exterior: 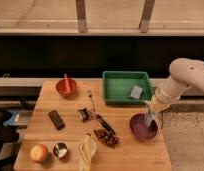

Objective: Place towel in purple bowl

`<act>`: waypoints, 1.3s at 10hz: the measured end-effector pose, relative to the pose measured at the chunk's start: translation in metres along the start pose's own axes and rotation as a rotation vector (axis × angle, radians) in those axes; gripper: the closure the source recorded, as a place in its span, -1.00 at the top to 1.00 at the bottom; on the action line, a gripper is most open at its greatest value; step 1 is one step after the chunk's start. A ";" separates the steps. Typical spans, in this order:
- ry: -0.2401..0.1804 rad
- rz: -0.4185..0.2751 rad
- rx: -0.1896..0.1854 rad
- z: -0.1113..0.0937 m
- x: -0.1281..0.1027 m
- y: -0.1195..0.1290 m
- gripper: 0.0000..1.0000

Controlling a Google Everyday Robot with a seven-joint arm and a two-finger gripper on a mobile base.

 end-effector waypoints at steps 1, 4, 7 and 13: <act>0.007 0.009 0.002 0.004 0.002 -0.002 -0.73; 0.058 0.027 0.002 0.018 0.015 -0.007 -0.73; 0.133 0.041 0.029 0.049 0.025 -0.010 -0.31; 0.175 0.070 0.056 0.067 0.030 -0.013 0.34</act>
